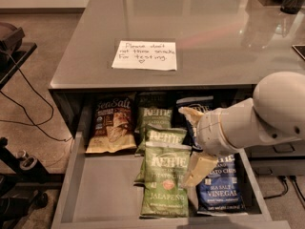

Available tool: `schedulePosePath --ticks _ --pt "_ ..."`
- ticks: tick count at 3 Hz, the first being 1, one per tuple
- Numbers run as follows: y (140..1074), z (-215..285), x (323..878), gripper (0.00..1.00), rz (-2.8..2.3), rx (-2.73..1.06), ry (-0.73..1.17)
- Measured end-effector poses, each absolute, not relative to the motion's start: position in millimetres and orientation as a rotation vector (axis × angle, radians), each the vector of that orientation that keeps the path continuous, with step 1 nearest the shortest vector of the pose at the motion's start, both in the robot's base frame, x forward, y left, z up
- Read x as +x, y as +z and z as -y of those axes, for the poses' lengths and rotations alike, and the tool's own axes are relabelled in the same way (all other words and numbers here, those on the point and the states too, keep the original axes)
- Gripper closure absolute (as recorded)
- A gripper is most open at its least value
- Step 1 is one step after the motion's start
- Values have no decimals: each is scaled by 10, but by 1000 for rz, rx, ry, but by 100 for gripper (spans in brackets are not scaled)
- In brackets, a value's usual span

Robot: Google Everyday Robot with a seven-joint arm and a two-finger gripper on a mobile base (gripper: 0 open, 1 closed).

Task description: Pick green jalapeno chip bag from top drawer and place on counter

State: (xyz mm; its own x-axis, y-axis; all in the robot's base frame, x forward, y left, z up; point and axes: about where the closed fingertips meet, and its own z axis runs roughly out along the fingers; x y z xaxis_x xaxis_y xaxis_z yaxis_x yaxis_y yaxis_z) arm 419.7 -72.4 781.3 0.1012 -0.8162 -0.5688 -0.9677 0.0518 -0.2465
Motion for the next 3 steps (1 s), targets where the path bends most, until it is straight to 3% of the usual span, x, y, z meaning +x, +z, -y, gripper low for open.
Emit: schedulePosePath --ticks 2,3 --pt "7453 831 4415 0 -1641 -1916 130" --pt "7189 883 4515 0 -1682 -1905 156"
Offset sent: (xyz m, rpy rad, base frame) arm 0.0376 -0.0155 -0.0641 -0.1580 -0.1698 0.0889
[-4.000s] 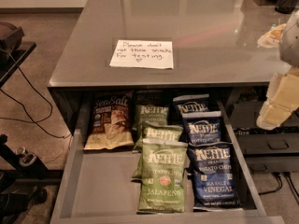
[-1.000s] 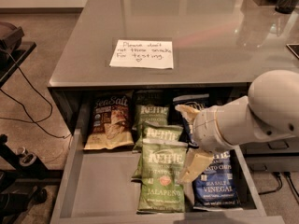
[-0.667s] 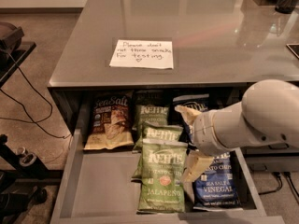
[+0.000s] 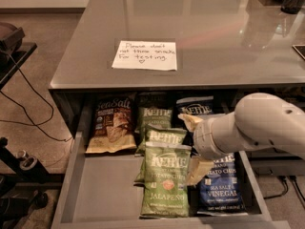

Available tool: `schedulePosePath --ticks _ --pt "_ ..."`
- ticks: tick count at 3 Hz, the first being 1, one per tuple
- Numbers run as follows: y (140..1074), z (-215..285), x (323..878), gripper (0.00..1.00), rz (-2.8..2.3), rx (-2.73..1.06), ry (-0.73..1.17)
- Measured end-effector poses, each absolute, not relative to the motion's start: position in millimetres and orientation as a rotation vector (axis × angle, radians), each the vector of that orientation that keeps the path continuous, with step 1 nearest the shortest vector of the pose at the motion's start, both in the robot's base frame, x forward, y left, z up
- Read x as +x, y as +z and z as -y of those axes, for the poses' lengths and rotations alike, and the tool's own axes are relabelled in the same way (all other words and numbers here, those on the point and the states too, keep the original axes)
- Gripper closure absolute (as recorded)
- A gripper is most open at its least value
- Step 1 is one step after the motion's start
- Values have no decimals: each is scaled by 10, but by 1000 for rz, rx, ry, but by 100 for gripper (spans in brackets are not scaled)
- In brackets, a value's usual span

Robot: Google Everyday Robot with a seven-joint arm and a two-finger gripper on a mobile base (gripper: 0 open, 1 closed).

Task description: Pick green jalapeno chip bag from top drawer and place on counter

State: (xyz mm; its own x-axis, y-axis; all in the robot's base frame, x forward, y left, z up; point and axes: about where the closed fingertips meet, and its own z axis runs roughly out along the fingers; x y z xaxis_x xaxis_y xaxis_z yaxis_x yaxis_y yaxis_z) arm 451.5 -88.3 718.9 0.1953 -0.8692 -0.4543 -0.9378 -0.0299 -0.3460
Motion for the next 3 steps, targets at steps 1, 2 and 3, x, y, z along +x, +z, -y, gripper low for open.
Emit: schedulePosePath --ticks 1,2,3 --pt "6906 959 4567 0 -1796 -1831 250" --pt "6695 1028 4574 0 -1916 -1733 347" --pt "6503 1040 4530 15 -1997 -1671 439"
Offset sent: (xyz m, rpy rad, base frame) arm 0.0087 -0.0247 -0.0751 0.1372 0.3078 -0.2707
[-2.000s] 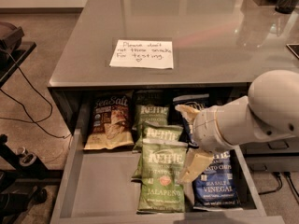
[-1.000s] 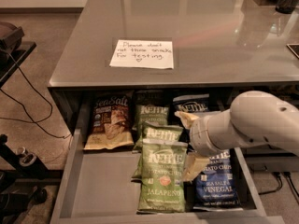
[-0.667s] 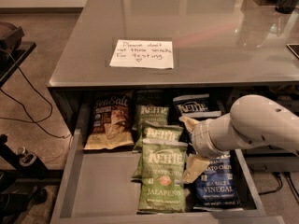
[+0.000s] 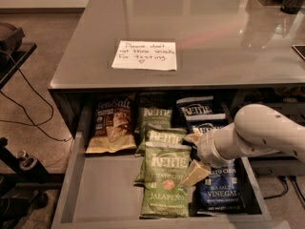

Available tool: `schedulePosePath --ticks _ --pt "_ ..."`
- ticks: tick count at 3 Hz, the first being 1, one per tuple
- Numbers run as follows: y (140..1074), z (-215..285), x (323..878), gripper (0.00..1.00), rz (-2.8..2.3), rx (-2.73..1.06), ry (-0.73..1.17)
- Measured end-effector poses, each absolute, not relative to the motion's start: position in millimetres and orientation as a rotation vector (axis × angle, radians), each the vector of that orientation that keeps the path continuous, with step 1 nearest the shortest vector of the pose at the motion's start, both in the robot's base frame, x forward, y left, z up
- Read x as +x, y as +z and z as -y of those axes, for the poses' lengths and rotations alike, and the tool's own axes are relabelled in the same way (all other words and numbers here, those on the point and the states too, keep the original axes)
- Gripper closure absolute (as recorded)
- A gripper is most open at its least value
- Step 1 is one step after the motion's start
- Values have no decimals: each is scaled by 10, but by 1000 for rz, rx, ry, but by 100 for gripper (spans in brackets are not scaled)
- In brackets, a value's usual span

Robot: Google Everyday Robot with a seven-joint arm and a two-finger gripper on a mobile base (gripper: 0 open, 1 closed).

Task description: Pick green jalapeno chip bag from top drawer and place on counter

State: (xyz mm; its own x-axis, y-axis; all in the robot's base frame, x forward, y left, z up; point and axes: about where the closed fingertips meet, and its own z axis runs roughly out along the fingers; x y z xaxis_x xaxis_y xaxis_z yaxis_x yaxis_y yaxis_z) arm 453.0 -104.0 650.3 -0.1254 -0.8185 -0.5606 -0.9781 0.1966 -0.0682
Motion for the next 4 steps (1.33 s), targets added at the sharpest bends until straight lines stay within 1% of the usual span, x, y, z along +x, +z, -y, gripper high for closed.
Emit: schedulePosePath --ticks 1,2,3,4 --pt "6378 986 4494 35 -2034 -1649 504" --pt "6323 880 4472 36 -2039 -1654 549" --pt "6337 710 4460 40 -2015 -1684 580" --pt "6423 527 4448 52 -1973 -1722 593"
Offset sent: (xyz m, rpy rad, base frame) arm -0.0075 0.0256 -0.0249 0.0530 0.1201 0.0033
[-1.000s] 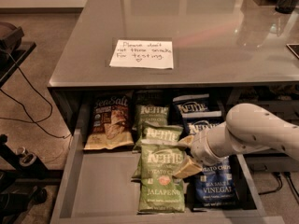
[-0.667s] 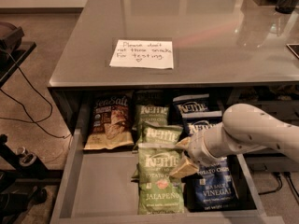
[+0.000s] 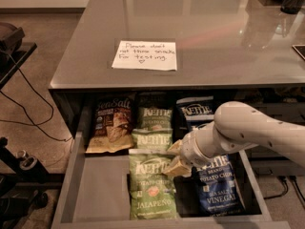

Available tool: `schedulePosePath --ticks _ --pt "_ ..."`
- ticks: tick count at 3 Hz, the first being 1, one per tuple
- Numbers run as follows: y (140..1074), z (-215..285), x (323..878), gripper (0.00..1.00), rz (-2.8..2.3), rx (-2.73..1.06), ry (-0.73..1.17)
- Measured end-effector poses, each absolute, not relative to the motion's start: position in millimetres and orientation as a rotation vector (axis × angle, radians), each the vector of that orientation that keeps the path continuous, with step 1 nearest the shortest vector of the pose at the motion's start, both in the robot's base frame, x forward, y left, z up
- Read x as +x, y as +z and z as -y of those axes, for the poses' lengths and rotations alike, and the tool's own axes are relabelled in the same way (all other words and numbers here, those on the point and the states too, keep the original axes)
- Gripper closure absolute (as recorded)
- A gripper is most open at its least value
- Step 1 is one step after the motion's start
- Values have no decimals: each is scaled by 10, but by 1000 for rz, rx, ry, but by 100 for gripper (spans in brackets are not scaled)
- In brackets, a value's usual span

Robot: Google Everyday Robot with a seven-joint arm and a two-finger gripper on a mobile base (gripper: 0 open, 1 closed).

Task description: Pick green jalapeno chip bag from top drawer and place on counter

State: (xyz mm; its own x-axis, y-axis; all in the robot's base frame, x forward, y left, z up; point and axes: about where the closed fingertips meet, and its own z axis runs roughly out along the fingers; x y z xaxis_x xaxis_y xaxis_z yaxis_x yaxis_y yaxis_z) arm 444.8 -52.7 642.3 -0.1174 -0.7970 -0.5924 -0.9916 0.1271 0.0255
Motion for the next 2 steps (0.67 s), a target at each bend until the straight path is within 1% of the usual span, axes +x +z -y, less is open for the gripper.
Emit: schedulePosePath --ticks 1,2 --pt "6568 373 4447 71 -1923 -1752 588" --pt "6714 317 4444 95 -1887 -1767 567"
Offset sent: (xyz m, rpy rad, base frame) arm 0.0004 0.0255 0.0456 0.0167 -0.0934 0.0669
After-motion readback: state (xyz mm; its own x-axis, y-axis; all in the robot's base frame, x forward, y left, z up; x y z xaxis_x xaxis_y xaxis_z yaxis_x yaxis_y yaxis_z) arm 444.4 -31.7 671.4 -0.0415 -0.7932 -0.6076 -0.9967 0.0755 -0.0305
